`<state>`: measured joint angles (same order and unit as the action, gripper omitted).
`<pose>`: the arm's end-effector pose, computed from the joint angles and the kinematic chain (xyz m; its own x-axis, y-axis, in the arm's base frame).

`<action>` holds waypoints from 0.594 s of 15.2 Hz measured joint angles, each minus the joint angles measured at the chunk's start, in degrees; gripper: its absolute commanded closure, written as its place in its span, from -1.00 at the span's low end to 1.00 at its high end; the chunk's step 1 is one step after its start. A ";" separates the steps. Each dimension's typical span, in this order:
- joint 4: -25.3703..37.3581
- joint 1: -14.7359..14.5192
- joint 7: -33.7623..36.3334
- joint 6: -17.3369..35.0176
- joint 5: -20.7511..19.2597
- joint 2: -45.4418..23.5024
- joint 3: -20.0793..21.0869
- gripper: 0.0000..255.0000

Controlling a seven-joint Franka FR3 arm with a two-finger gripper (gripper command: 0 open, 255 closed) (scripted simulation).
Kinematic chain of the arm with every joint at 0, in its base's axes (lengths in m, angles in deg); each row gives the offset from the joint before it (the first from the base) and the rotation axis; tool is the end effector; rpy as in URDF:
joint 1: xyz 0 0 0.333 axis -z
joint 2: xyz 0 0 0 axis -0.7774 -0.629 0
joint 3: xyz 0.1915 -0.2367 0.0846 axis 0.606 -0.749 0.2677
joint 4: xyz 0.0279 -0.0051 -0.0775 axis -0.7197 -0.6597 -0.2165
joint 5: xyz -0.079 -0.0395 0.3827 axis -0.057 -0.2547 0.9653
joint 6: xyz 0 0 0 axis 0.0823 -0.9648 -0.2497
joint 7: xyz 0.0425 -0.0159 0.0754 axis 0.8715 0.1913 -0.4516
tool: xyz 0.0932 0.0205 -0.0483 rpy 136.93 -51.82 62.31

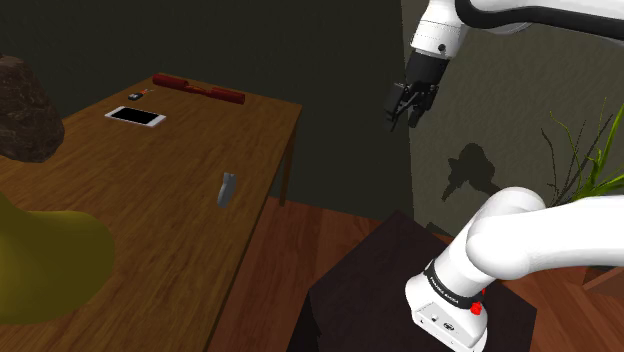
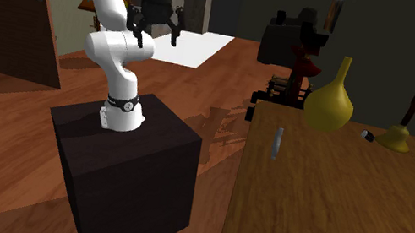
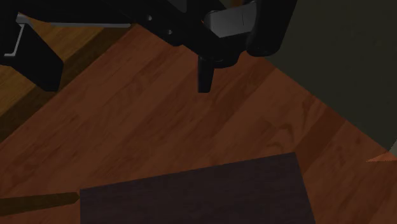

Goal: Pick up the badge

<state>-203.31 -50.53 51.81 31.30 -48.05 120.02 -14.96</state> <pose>0.3009 -0.0105 0.5688 0.9853 -0.1573 -0.0660 -0.1616 -0.9847 -0.0655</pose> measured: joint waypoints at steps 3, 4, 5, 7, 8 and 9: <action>-0.64 -0.07 2.44 1.41 1.10 -0.65 1.54 -1.00; -1.29 -0.15 4.23 2.70 1.91 -1.22 2.68 -1.00; -1.34 -0.31 6.34 3.86 2.87 -2.17 4.09 -1.00; -1.35 -0.47 10.45 5.91 4.55 -3.94 6.62 -1.00; -1.70 -0.54 12.50 7.16 5.37 -4.68 7.90 -1.00; -1.56 -0.61 14.63 8.58 6.18 -6.05 9.28 -1.00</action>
<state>-204.87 -51.14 66.44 39.88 -41.87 113.97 -5.68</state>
